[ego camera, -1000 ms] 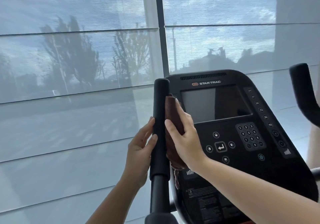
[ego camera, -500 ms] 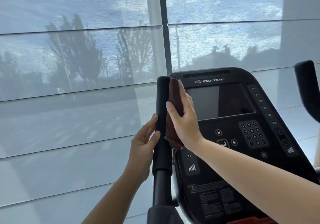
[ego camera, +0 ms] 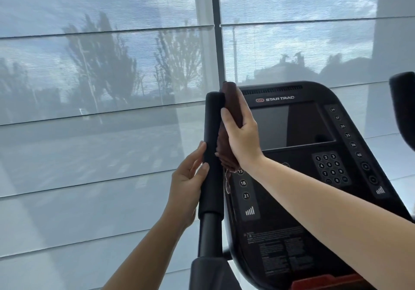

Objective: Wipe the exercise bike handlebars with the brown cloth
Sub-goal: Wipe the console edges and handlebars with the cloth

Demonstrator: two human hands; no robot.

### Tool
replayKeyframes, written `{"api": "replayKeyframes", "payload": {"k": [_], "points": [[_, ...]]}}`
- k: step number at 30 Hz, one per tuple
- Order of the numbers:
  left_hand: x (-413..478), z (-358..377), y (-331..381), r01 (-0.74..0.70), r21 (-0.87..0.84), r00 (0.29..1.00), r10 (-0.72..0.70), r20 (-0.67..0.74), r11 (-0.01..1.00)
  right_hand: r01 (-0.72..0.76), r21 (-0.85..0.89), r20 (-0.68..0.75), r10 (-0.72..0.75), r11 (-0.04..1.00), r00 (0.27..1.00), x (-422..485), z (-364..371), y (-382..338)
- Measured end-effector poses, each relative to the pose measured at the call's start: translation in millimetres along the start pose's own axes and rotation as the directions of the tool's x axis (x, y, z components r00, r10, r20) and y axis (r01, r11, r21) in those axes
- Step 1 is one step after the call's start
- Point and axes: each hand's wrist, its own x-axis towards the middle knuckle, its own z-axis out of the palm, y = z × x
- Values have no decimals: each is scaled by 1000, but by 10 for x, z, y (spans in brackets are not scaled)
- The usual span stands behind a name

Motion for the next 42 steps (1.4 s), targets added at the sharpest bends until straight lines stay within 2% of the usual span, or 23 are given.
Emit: {"api": "replayKeyframes", "payload": {"k": [6,11,13,16,18,21,23,25,29,32,34,36,39,42], "points": [[4,11,-11,2,-34,1000,-2,0,999,-245,156,108,230,957,967,-499,-59,239],[1,16,-14,-6,-74,1000,5,-13,997,-383,195,157,357,903,921,-780,-102,135],[2,11,-27,-4,-96,1000,4,-3,995,-428,180,159,403,886,901,-939,-111,63],[20,-5,-66,-5,-141,999,10,32,990,-452,47,196,436,891,878,-1152,-175,-80],[41,-37,-111,-14,-148,998,24,64,989,-376,-72,214,383,924,899,-1179,-236,-189],[73,-86,-174,-46,-150,991,63,115,988,-151,-282,94,184,948,979,-935,-228,-343],[86,-113,-195,-60,-155,989,79,124,986,36,-426,32,-25,904,999,-641,-135,-411],[96,-139,-205,-60,-172,988,83,128,983,163,-517,26,-174,840,984,-387,21,-408],[112,-202,-250,-66,-220,974,111,198,973,179,-624,-10,-237,760,971,-363,219,-226],[136,-245,-261,-90,-234,960,147,238,968,122,-642,1,-158,757,987,-527,206,-222],[159,-269,-274,-101,-249,946,171,277,963,57,-684,45,-36,728,998,-678,168,-300],[189,-296,-298,-134,-257,926,213,311,957,-6,-751,115,140,660,983,-884,140,-399],[227,-320,-336,-169,-260,909,252,331,951,-85,-825,153,366,558,918,-1112,118,-607],[262,-350,-361,-192,-253,885,279,373,948,-112,-878,105,416,464,903,-1157,189,-767]]}}
